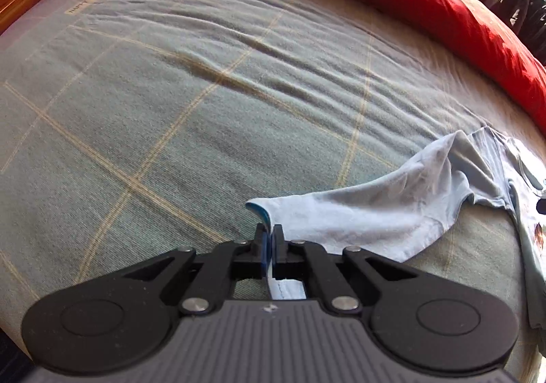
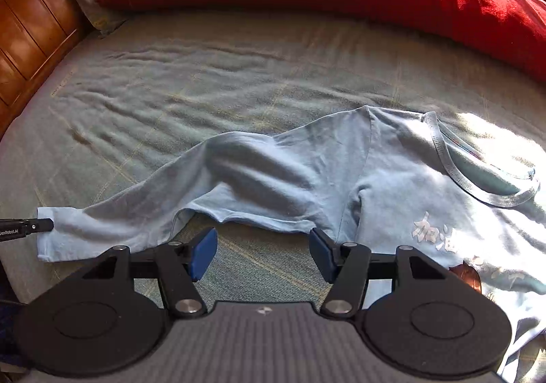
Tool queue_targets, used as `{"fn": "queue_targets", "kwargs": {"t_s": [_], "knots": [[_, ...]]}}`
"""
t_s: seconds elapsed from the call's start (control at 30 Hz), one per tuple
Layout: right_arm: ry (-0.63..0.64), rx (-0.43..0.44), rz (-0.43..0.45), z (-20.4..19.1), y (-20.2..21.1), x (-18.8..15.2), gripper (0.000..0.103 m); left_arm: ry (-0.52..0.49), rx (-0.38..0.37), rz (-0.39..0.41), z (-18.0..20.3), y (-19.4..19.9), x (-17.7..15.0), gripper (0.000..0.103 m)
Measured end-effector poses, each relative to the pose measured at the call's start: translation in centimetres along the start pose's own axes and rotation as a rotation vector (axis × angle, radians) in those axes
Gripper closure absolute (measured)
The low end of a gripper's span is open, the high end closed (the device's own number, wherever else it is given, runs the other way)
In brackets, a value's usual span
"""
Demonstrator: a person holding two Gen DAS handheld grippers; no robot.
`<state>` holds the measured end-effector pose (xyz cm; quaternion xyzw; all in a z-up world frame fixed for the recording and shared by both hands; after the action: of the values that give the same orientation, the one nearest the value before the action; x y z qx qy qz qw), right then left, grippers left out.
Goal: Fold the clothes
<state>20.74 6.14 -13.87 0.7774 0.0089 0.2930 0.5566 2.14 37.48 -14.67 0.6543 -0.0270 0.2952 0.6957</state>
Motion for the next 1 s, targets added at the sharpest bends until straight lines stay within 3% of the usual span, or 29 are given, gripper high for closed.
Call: {"fn": "queue_targets", "kwargs": {"t_s": [0.43, 0.47, 0.5, 0.63, 0.7, 0.83, 0.93, 1.0], "knots": [[-0.018, -0.005, -0.008, -0.6, -0.4, -0.3, 0.039, -0.021, -0.029, 0.064, -1.3, 2.5, 4.0, 0.102], [-0.019, -0.005, -0.009, -0.6, -0.4, -0.3, 0.039, -0.024, -0.023, 0.052, -1.4, 2.3, 3.9, 0.100], [-0.022, -0.006, -0.010, -0.6, -0.4, -0.3, 0.039, -0.015, -0.001, 0.037, -1.7, 2.0, 3.8, 0.091], [-0.027, -0.002, -0.014, -0.7, -0.6, -0.3, 0.038, 0.046, 0.107, -0.035, -3.5, 0.8, 3.3, 0.096], [-0.021, 0.004, -0.017, -0.8, -0.8, -0.3, 0.038, 0.017, 0.064, -0.021, -2.8, 1.0, 3.4, 0.093], [0.001, 0.039, -0.015, -1.6, -2.3, 0.3, 0.038, -0.106, -0.077, -0.017, 1.4, 0.2, 4.0, 0.074], [0.035, 0.084, -0.006, -2.8, -4.4, 1.7, 0.038, -0.181, -0.144, -0.020, 4.7, -2.0, 4.6, 0.074], [0.071, 0.115, -0.003, -3.8, -6.1, 3.1, 0.038, -0.225, -0.134, -0.003, 6.1, -3.5, 5.4, 0.074]]}}
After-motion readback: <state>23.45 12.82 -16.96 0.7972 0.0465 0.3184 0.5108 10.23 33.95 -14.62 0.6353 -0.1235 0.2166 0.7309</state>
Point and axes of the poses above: each gripper's, at about its wrist camera, not at the fingertips, and y roughly against the way its jaws point, z to its right, x to its top, the point moved 1 cm from there along -y, roughly the way its jaws point, and after that the axes turned 1 degree about -y, right-handed, at the moved point
